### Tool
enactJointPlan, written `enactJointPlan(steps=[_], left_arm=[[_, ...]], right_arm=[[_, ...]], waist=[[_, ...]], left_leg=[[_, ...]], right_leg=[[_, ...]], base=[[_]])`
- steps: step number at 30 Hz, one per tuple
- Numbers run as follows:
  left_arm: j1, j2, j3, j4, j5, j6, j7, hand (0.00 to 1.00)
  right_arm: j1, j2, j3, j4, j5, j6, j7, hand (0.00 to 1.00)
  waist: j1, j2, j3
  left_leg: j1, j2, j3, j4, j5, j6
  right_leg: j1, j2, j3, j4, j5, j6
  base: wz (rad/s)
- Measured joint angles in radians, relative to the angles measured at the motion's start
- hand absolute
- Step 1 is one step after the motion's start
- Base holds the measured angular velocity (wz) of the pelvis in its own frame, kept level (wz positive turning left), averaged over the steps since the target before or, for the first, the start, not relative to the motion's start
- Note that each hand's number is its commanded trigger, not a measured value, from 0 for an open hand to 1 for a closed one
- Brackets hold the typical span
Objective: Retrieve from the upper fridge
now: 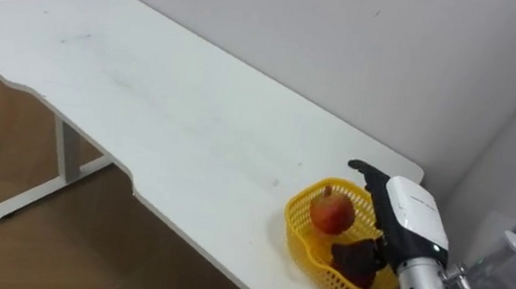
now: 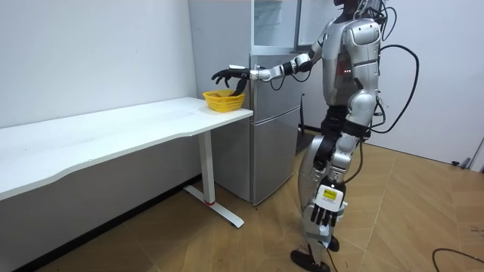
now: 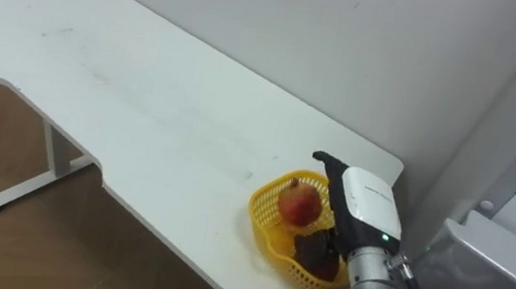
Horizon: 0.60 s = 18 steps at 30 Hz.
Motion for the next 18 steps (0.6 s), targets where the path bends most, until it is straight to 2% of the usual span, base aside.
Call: enactJointPlan(steps=[12,18], left_arm=[[-0.004,0.000,-0.001,-0.001,0.001,0.006,0.021,0.00],[-0.004,-0.001,-0.001,-0.001,0.001,0.008,0.020,0.00]], right_arm=[[0.000,0.000,-0.001,-0.001,0.022,0.002,-0.005,0.00],[0.000,0.000,-0.003,-0.002,0.079,0.002,-0.006,0.00]], waist=[[-0.005,0.000,-0.0003],[-0.006,0.001,-0.0005]], left_leg=[[0.001,0.001,0.001,0.000,0.000,0.000],[0.007,0.002,0.005,0.000,0.000,0.000]], right_leg=[[0.000,0.000,-0.001,0.003,0.000,0.000],[0.005,-0.001,0.000,0.005,0.001,0.000]], base=[[0.00],[0.00]])
